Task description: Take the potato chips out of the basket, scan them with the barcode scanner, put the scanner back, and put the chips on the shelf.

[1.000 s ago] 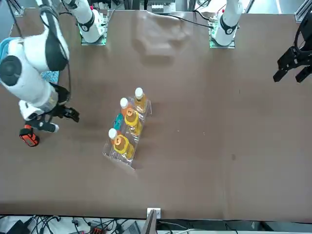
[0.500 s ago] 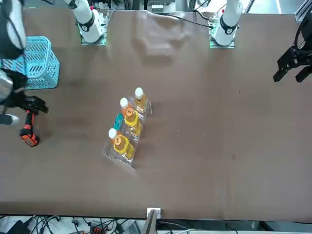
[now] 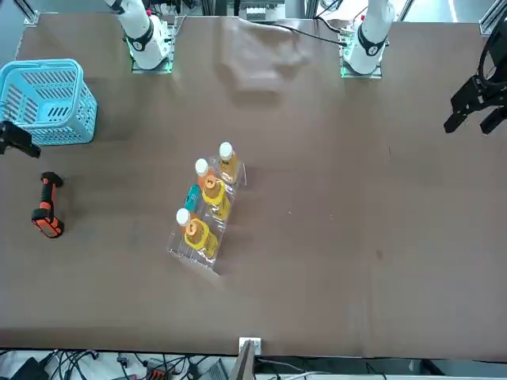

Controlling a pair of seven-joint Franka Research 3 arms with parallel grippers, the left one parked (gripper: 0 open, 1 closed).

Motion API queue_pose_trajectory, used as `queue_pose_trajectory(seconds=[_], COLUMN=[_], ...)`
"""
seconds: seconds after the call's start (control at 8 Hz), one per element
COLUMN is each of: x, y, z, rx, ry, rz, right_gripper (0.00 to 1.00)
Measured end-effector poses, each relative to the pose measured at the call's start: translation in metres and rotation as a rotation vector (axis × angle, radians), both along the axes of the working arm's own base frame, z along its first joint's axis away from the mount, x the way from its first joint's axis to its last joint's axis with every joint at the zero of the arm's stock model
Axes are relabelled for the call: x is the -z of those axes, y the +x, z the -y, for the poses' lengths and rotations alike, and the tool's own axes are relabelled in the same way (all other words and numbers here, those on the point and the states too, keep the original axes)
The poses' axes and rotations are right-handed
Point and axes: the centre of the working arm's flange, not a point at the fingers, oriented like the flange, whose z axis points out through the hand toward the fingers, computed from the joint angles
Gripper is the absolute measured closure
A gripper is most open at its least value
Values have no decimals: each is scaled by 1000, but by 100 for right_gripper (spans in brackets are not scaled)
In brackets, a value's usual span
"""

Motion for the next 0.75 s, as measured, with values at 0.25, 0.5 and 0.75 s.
queue_pose_trajectory(seconds=[0.25, 0.5, 0.75], x=[1, 9, 12], y=[-3, -15, -27], z=[-1, -4, -8], rx=[0, -3, -7], ry=[8, 25, 26], rz=[-13, -5, -7], right_gripper=[0, 0, 0])
